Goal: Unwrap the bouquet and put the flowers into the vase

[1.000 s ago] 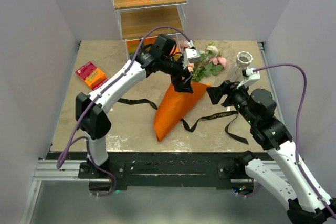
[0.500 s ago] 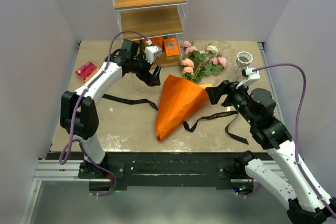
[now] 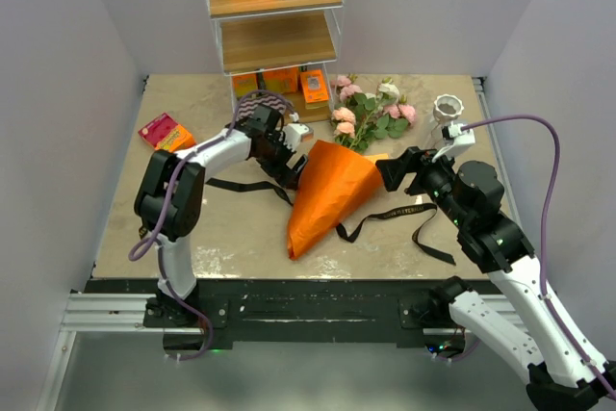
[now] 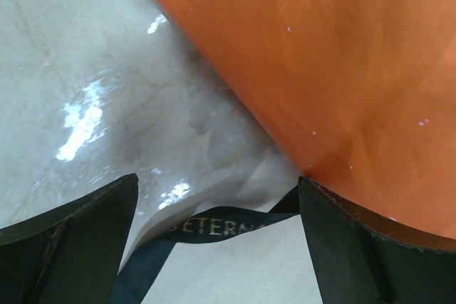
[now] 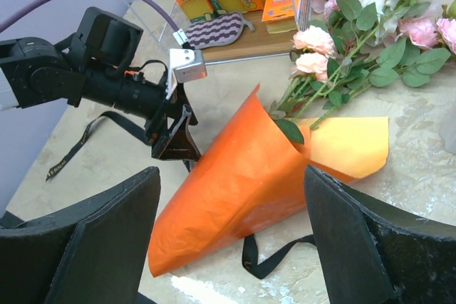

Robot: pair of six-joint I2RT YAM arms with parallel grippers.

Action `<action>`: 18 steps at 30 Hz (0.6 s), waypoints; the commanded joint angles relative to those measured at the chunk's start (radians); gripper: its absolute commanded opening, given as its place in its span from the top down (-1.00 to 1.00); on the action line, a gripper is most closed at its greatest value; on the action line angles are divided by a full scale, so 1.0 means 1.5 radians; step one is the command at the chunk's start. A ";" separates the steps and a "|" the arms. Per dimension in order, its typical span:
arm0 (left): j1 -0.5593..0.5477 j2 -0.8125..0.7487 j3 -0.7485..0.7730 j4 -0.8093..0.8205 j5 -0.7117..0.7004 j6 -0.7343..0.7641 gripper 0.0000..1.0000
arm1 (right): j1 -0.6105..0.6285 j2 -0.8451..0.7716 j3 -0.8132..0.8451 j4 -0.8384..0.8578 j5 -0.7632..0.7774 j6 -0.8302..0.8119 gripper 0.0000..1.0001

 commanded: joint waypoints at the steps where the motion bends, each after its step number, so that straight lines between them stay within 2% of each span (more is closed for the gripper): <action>1: -0.018 -0.011 0.051 -0.001 0.104 -0.001 -0.99 | -0.001 -0.009 0.025 0.005 -0.012 -0.003 -0.69; 4: -0.041 -0.038 0.067 -0.009 0.143 0.012 -0.99 | -0.002 -0.012 0.024 0.000 -0.009 -0.002 -0.69; 10: -0.113 -0.038 0.084 -0.028 0.142 0.021 -0.99 | -0.001 -0.017 0.026 -0.001 -0.005 -0.001 -0.69; 14: -0.118 -0.023 0.083 -0.040 0.152 0.023 -0.99 | -0.002 -0.019 0.032 -0.005 -0.004 0.000 -0.69; 18: -0.096 -0.048 0.042 -0.021 0.148 0.027 -0.98 | -0.002 -0.016 0.032 -0.009 0.000 -0.004 -0.69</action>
